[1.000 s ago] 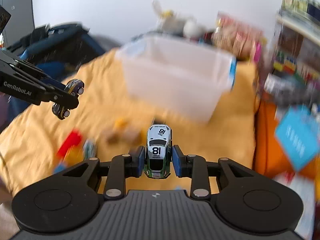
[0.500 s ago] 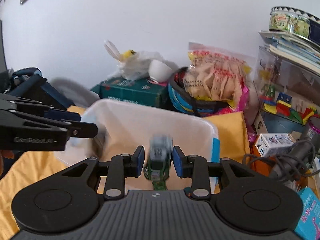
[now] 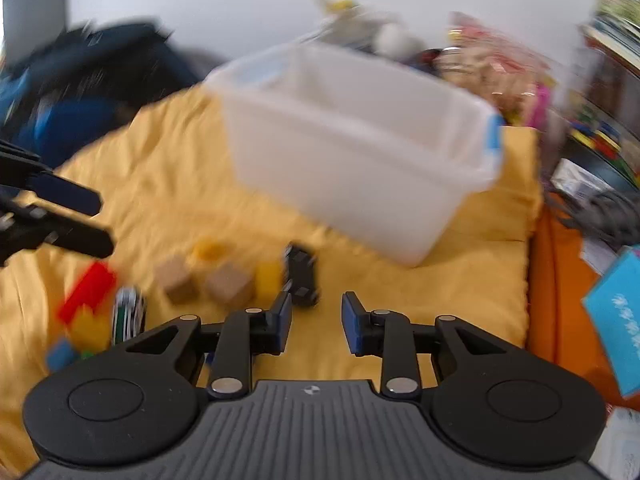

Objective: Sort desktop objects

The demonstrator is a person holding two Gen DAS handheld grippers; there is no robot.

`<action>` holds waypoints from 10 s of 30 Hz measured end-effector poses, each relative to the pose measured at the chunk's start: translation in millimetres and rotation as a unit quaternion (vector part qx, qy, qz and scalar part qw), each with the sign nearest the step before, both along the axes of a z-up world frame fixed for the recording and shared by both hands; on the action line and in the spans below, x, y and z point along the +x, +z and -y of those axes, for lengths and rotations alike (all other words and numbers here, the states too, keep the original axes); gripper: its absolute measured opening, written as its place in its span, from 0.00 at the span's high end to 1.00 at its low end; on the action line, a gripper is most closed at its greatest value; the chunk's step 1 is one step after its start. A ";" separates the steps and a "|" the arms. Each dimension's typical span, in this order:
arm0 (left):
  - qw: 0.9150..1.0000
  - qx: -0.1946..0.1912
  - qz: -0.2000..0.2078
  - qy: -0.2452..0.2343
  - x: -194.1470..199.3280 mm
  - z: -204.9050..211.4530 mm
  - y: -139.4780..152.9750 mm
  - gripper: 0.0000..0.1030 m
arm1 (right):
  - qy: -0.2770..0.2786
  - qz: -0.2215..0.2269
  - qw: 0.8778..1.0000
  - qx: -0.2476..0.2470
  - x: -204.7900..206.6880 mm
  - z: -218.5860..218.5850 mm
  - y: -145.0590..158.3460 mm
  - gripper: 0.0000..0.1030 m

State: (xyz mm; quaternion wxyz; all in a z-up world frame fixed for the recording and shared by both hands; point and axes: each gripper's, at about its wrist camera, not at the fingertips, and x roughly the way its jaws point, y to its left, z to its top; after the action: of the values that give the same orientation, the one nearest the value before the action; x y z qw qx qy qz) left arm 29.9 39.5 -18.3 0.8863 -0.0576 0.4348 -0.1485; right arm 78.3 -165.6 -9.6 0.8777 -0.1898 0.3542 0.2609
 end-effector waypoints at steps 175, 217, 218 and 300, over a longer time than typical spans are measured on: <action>0.971 0.132 -0.030 -0.197 -56.2 76.5 -52.5 0.67 | -0.017 -0.104 0.994 -0.006 -113.0 54.5 -29.5 0.62; 0.989 0.054 0.084 -0.112 -35.0 54.5 45.1 0.77 | 0.018 -0.088 0.996 0.004 -91.5 23.4 15.0 0.79; 0.989 0.050 0.091 -0.109 -29.6 51.8 51.6 0.77 | 0.012 -0.078 0.997 0.006 -86.6 22.4 19.1 0.79; 0.984 -0.091 -0.102 -0.111 -52.7 13.4 -42.9 0.70 | 0.028 0.003 0.993 -0.112 -115.9 9.2 -34.2 0.59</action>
State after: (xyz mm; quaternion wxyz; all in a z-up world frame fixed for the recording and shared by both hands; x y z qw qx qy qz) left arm -22.8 26.1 -61.1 0.8066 -0.1046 0.5110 -0.2780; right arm -37.6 -174.8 -43.9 0.8444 -0.2978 0.3727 0.2436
